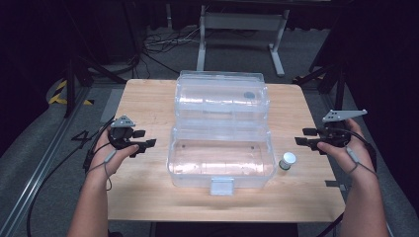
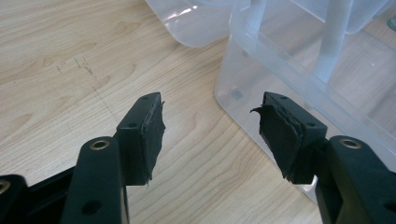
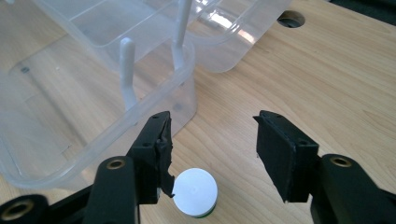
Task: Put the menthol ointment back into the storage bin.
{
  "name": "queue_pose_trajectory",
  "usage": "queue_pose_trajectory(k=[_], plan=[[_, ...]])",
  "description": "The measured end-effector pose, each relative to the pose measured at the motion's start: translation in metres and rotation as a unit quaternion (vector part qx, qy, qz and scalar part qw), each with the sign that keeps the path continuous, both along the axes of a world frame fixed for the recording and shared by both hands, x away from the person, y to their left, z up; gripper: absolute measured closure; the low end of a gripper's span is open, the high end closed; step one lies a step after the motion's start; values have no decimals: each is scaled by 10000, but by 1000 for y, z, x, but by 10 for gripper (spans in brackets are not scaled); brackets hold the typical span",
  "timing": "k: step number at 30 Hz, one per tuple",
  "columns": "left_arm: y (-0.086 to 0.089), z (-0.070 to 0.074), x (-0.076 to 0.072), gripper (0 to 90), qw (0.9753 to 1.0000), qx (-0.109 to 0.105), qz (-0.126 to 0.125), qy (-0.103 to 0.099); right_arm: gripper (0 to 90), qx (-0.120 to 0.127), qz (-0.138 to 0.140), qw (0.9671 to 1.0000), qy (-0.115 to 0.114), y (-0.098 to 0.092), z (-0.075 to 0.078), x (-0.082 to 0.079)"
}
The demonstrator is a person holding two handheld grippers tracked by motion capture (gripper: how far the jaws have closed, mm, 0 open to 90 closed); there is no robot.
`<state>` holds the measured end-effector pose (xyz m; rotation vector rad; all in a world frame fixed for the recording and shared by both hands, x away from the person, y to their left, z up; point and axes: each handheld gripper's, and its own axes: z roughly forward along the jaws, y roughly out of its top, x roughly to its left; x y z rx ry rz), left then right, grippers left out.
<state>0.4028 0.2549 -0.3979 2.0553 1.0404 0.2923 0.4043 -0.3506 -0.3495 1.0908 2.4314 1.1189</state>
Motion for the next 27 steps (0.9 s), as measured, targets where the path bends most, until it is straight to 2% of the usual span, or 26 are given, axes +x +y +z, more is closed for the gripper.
queue_pose_trajectory(k=[3, 6, 9, 12, 15, 19, 27], plan=[[0, -1, 0, 404, 10000, 37, -11, 22, 478, -72, 69, 9998, 150, 3, -2, 2], [0, -1, 1, 402, 10000, 30, -26, 30, 491, -302, 103, 9992, 248, 5, -4, 3], [-1, -2, 1, 401, 10000, 32, -12, 52, 494, -376, 100, 9986, 346, 7, -6, 4], [-1, -3, 2, 400, 10000, 43, -39, 57, 497, -471, 165, 9980, 387, 8, -8, 5], [-1, -3, 1, 398, 10000, 18, -42, 66, 493, -652, 184, 9972, 320, 10, -10, 7], [-1, -3, 1, 398, 10000, -6, -37, 78, 483, -659, 246, 9964, 470, 13, -15, 8], [-2, -3, 2, 397, 10000, 21, -55, 51, 472, -713, 285, 9952, 609, 15, -20, 8]])
